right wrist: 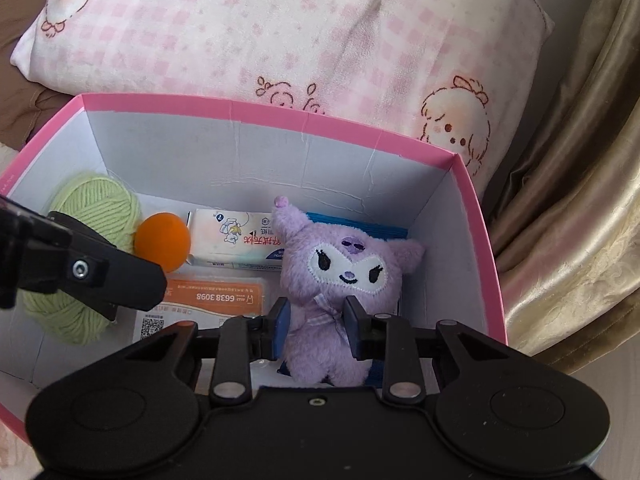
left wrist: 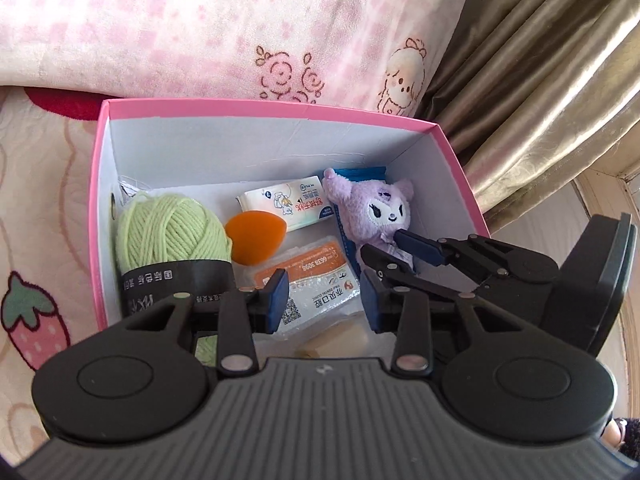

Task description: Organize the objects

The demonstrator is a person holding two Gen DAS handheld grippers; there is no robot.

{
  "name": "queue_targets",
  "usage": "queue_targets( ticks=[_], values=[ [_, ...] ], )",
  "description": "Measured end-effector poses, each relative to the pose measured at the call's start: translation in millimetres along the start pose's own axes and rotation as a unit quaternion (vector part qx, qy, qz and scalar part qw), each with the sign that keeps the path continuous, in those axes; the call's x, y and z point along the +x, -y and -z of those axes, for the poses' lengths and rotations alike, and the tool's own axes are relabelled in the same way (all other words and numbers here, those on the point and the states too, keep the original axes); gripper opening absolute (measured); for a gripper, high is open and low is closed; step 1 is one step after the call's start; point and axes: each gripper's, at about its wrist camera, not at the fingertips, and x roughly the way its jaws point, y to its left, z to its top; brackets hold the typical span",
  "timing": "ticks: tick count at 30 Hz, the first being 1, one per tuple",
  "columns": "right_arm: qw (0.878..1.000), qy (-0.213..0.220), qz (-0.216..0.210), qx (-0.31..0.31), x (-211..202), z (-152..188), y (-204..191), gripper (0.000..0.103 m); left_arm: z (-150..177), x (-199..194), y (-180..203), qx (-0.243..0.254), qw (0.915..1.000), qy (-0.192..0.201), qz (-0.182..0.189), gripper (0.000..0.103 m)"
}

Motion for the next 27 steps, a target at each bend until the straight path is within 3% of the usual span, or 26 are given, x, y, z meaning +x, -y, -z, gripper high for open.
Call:
queue_targets(
  ticks=[2,7,12,15,23,25,27],
  values=[
    [1.000,0.001,-0.017,-0.005,-2.2,1.4,2.0,0.032,4.6,-8.9,2.2,-0.001,0.9999,0.004,-0.010,0.037],
    [0.994,0.041,-0.067,0.081,-43.7,17.1,4.6,0.035,14.7,-37.8,8.7,0.009,0.9977,0.020,-0.064,0.046],
    [0.989,0.068,-0.081,0.099,-95.4,23.3,-5.2,0.036,28.0,-72.7,12.2,0.020,0.9929,0.027,-0.114,0.055],
    [0.984,0.078,-0.110,0.116,-120.8,25.7,-9.9,0.036,37.0,-92.1,13.4,0.015,0.9928,0.026,-0.116,0.058],
    [0.983,0.087,-0.122,0.109,-175.0,27.0,-35.8,0.037,66.3,-150.6,8.4,0.002,0.9894,0.041,-0.139,0.063],
    [0.982,0.092,-0.125,0.112,-188.3,28.1,-40.9,0.040,73.0,-164.7,4.6,-0.001,0.9888,0.042,-0.144,0.064],
    [0.980,0.097,-0.128,0.116,-200.1,29.2,-45.6,0.049,79.6,-178.6,-0.5,-0.006,0.9878,0.045,-0.149,0.064]
  ],
)
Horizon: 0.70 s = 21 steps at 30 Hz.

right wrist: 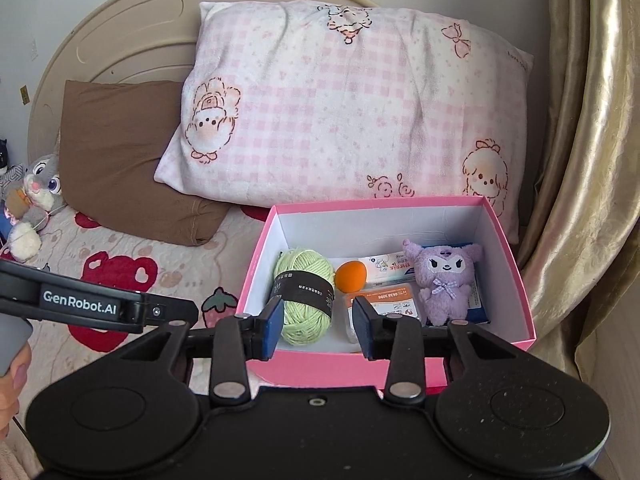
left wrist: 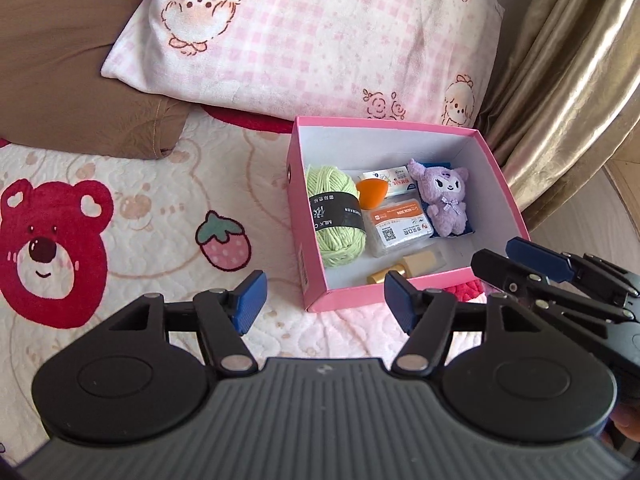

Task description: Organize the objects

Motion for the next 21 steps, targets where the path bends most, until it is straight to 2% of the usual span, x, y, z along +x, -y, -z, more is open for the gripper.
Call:
queue_targets(
  ticks=[2,5,8,12,13,14,19,21],
  values=[
    [1.000,0.003,0.000,-0.001,-8.3,0.0,-8.1,0.051,5.5,-9.4,-6.8,-0.001,1.0000,0.001,-0.009,0.064],
    [1.000,0.003,0.002,-0.007,-18.2,0.3,-19.1,0.064,12.8,-20.1,-17.1,0.000,0.9998,0.002,-0.019,0.065],
    [1.000,0.002,0.008,-0.010,-23.6,1.3,-27.7,0.068,18.7,-27.6,-26.5,-0.008,0.9996,0.004,-0.025,0.065],
    [1.000,-0.009,0.011,-0.009,-22.6,6.2,-34.8,0.081,24.9,-32.1,-33.4,-0.005,0.9996,0.007,-0.028,0.066],
    [1.000,-0.011,0.014,-0.008,-21.2,7.7,-36.5,0.083,26.3,-31.9,-34.9,-0.004,0.9995,0.007,-0.030,0.068],
    [1.000,-0.015,0.018,-0.008,-19.4,8.8,-38.4,0.086,27.0,-31.3,-36.1,-0.002,0.9994,0.008,-0.032,0.075],
    [0.999,-0.035,0.017,-0.007,-9.2,9.8,-42.5,0.094,25.5,-25.9,-42.7,-0.005,0.9989,0.007,-0.045,0.077],
    [0.999,-0.042,0.023,-0.003,-6.0,10.1,-43.6,0.097,25.2,-24.8,-43.8,-0.002,0.9986,0.007,-0.052,0.081]
  ],
)
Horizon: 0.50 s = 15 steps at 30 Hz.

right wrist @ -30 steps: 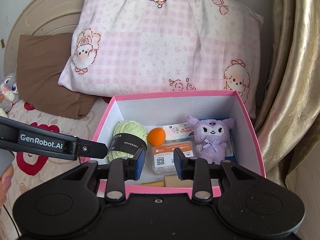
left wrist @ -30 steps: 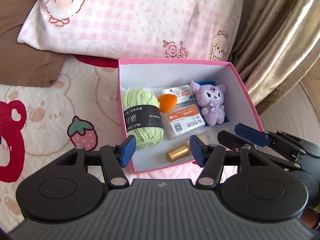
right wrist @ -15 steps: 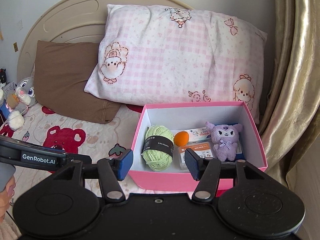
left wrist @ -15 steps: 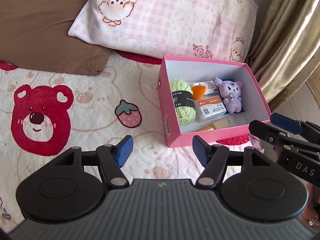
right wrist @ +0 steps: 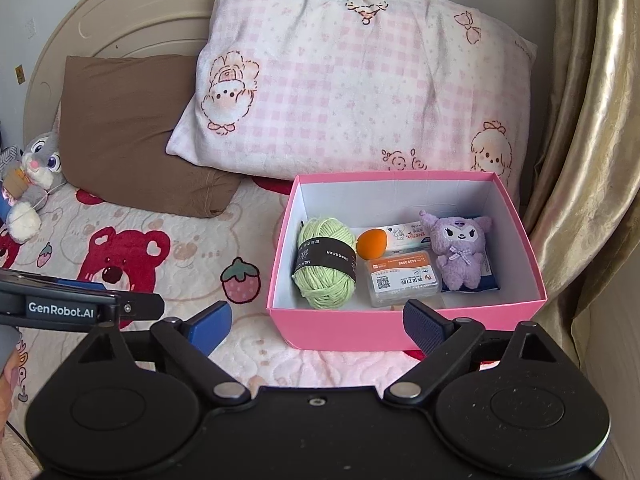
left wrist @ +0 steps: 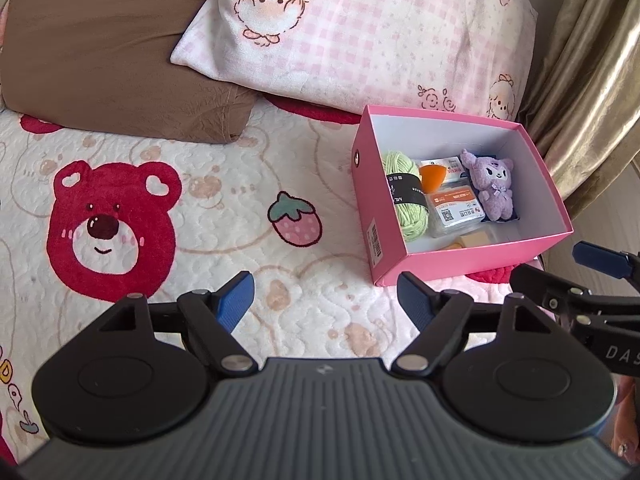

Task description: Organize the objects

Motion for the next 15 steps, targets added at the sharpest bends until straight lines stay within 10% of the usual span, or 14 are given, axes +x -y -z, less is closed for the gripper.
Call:
queue_targets(
  ticks=[15],
  values=[
    [0.999,-0.031,0.036,0.004,5.7,2.8,5.9,0.098,6.4,4.9,-3.8,0.023,0.9988,-0.012,-0.041,0.101]
  ],
)
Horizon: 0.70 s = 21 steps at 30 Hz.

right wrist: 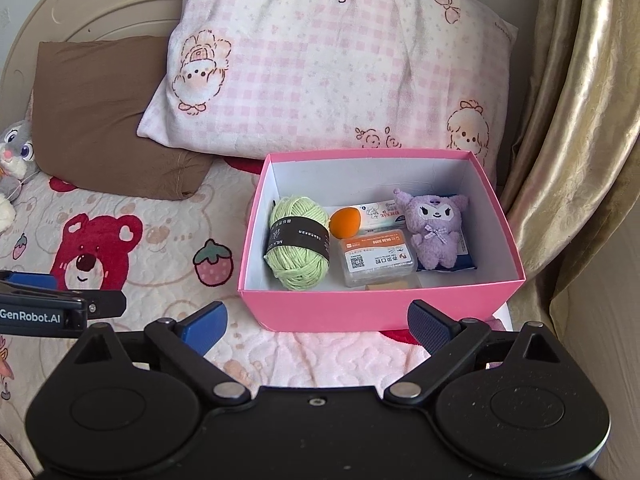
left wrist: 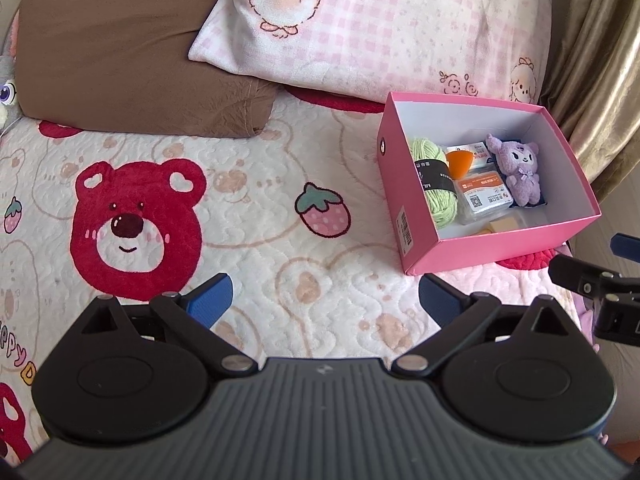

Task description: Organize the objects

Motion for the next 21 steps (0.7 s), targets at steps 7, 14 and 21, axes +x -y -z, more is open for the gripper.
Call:
queue_targets(
  ticks=[7,14,21],
  values=[
    [1.000,0.002,0.006,-0.016,-1.8,3.9,-3.6,0.098,6.4,-1.6,-0.6,0.000,0.9999,-0.012,-0.011,0.101],
    [1.000,-0.009,0.006,-0.013,0.9,5.1,-3.1,0.098,5.5,-0.5,-9.1,-0.017,0.9996,-0.017,-0.013,0.101],
    [1.000,-0.016,0.009,-0.015,1.1,5.6,-6.0,0.098,5.3,-0.7,-12.6,-0.017,0.9992,-0.030,-0.021,0.101]
  ],
)
